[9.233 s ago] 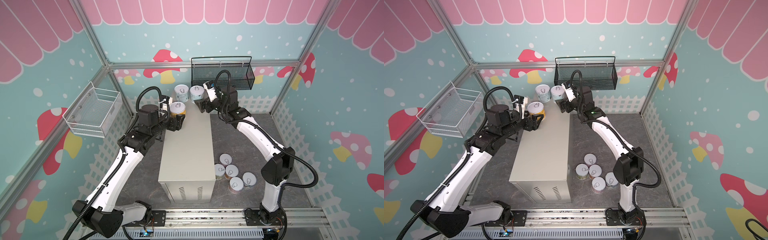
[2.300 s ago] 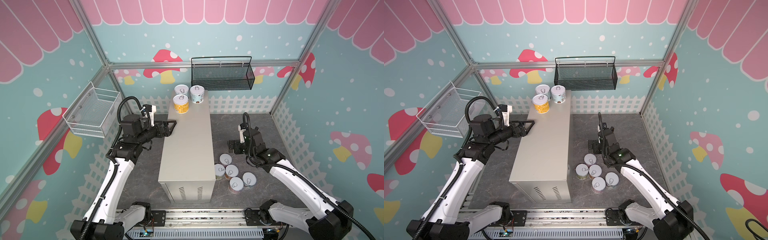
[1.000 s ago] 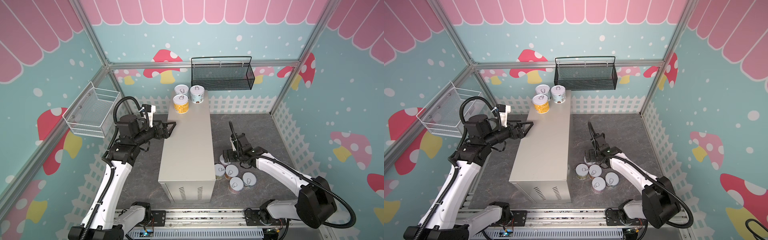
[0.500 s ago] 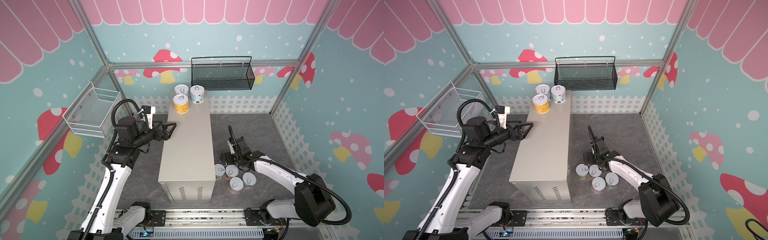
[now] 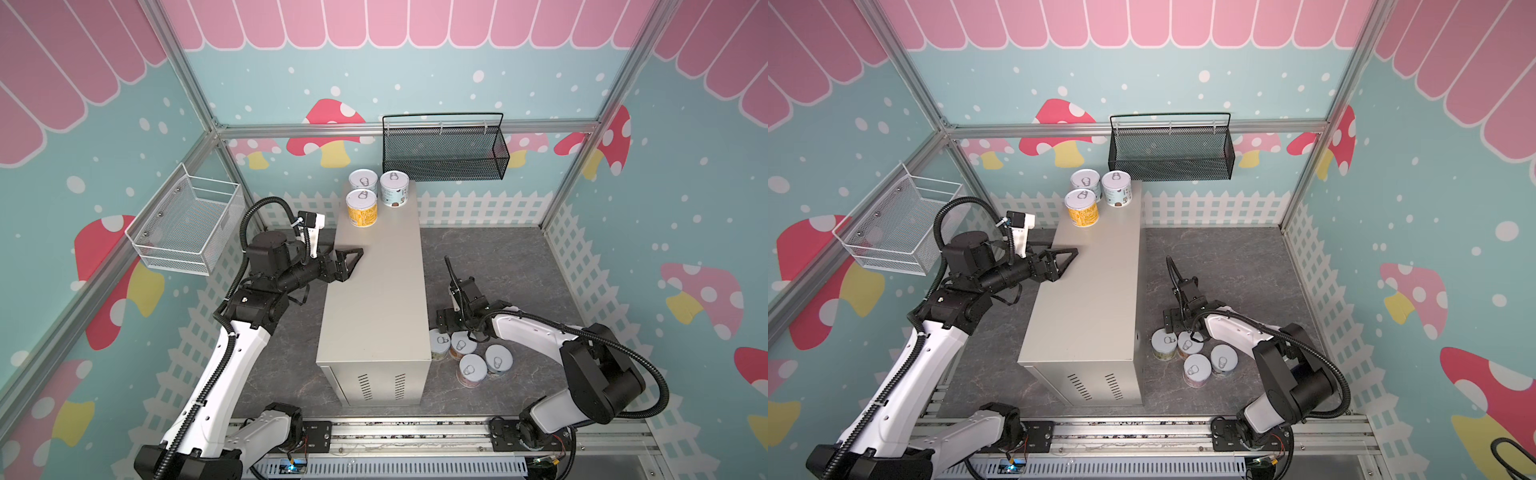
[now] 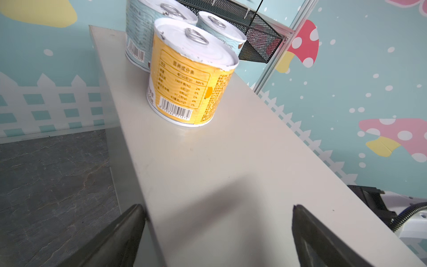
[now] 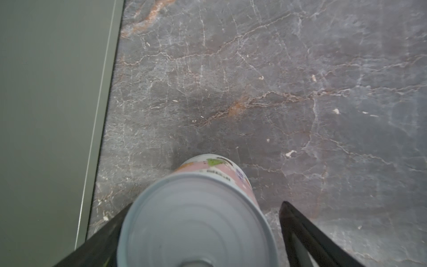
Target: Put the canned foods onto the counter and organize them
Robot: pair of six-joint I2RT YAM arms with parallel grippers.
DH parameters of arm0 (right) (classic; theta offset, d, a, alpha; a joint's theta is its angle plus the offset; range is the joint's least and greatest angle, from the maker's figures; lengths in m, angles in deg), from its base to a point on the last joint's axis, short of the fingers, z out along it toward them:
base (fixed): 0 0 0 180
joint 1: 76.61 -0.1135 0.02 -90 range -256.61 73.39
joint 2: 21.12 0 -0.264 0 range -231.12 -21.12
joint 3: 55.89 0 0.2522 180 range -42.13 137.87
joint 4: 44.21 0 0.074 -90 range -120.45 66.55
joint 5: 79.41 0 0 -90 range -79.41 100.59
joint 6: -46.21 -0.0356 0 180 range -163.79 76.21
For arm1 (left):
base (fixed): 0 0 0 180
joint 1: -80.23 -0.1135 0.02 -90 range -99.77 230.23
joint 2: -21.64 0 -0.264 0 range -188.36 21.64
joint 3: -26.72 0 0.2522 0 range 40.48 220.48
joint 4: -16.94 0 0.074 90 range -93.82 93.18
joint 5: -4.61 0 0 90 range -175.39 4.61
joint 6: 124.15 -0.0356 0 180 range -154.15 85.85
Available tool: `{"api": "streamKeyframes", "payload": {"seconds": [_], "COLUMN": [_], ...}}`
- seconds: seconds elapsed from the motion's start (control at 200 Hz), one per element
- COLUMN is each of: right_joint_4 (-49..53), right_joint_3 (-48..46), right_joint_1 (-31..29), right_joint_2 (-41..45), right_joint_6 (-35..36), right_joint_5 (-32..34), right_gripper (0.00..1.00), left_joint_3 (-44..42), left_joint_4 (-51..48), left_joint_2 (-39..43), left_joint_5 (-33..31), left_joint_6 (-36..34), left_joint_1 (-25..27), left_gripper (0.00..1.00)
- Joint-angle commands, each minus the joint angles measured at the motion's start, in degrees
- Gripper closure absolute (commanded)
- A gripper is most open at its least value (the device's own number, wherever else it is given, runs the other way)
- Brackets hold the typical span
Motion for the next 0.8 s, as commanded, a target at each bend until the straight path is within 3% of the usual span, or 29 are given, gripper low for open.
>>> {"api": "streamKeyframes", "payload": {"seconds": [0.0,0.46,0.645,0.795], "right_joint_4": [0.4,3.2,4.8,5.5], "right_joint_3": [1.4,3.8,4.5,3.5], "right_joint_1": [-0.5,-0.5,-0.5,-0.5], "right_joint_2": [-0.7,-0.6,-1.6,-0.5], "right_joint_6": [-0.5,3.4,4.1,4.0], "right_joint_5": [1.7,6.3,4.9,5.4], "right_gripper": [0.07,0.22,0.10,0.09], "left_joint_3": [2.9,4.1,4.8,4.9], "left_joint_4": [-1.7,-5.6,-5.3,-4.6], "left_joint_2": [-0.4,-0.3,-2.2,-3.0], "left_joint_5": [-3.9,-6.9,-7.4,-7.7], "left_joint_6": [-1.6,-2.1,-2.6,-2.5], "left_joint_1": [0.5,1.8,3.9,5.3], "left_gripper": [0.01,0.01,0.01,0.01]}}
